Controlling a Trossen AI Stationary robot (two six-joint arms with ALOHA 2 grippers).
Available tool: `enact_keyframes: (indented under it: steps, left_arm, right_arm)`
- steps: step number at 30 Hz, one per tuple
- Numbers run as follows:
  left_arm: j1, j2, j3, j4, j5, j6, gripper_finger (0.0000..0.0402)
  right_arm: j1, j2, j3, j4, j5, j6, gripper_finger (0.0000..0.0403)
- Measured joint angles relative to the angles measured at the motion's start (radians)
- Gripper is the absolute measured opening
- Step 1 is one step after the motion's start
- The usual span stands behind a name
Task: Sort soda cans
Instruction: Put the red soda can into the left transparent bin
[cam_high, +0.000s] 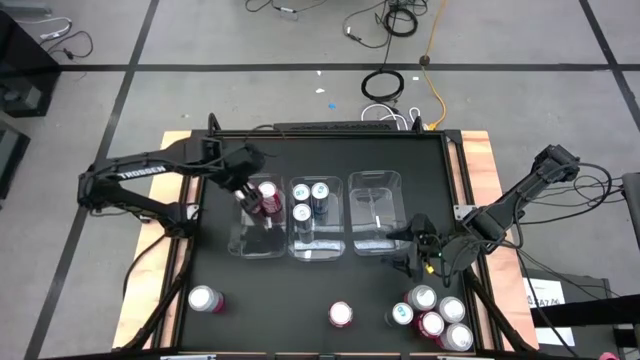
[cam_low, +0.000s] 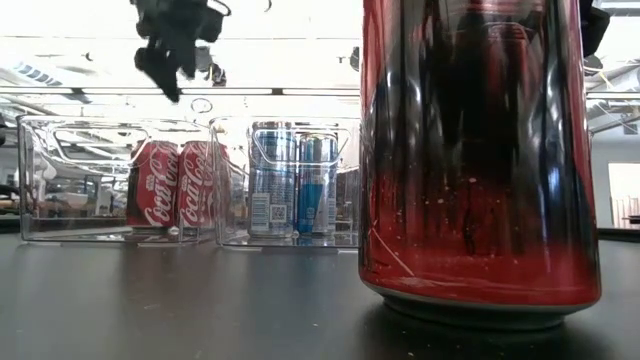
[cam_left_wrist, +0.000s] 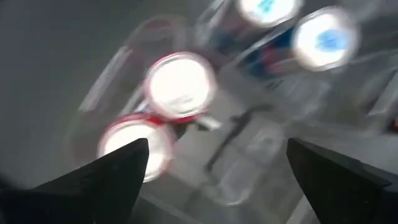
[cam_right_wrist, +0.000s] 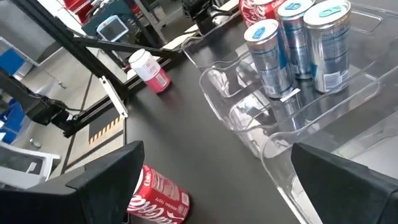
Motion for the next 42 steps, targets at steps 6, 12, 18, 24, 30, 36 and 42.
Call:
enact_keyframes:
  steps: [6, 12, 18, 24, 30, 36, 42]
  left_arm:
    - [-0.123, 0.000, 0.080, 0.101, 0.005, -0.121, 0.0389]
    - [-0.242, 0.000, 0.083, 0.295, 0.005, -0.195, 0.0389]
    - [-0.335, 0.034, 0.083, 0.355, -0.052, -0.247, 0.0389]
    - [-0.416, 0.160, 0.083, 0.410, -0.074, -0.297, 0.0389]
    - [-0.485, 0.266, 0.082, 0.454, -0.047, -0.343, 0.0389]
    - [-0.560, 0.326, 0.103, 0.453, -0.071, -0.455, 0.0389]
    - [-0.655, 0.428, 0.262, 0.412, -0.197, -0.474, 0.0389]
  right_arm:
    - [0.000, 0.000, 0.000, -0.001, -0.068, -0.019, 0.0400]
    - [0.000, 0.000, 0.000, -0.001, -0.117, -0.043, 0.0400]
    - [0.001, 0.000, 0.000, -0.001, -0.137, -0.048, 0.0400]
    - [0.001, 0.000, 0.000, 0.005, -0.177, -0.061, 0.0400]
    - [0.001, 0.000, 0.000, 0.005, -0.202, -0.062, 0.0400]
    - [0.001, 0.000, 0.000, 0.004, -0.263, -0.062, 0.0400]
    - [0.001, 0.000, 0.000, 0.000, -0.323, -0.071, 0.0400]
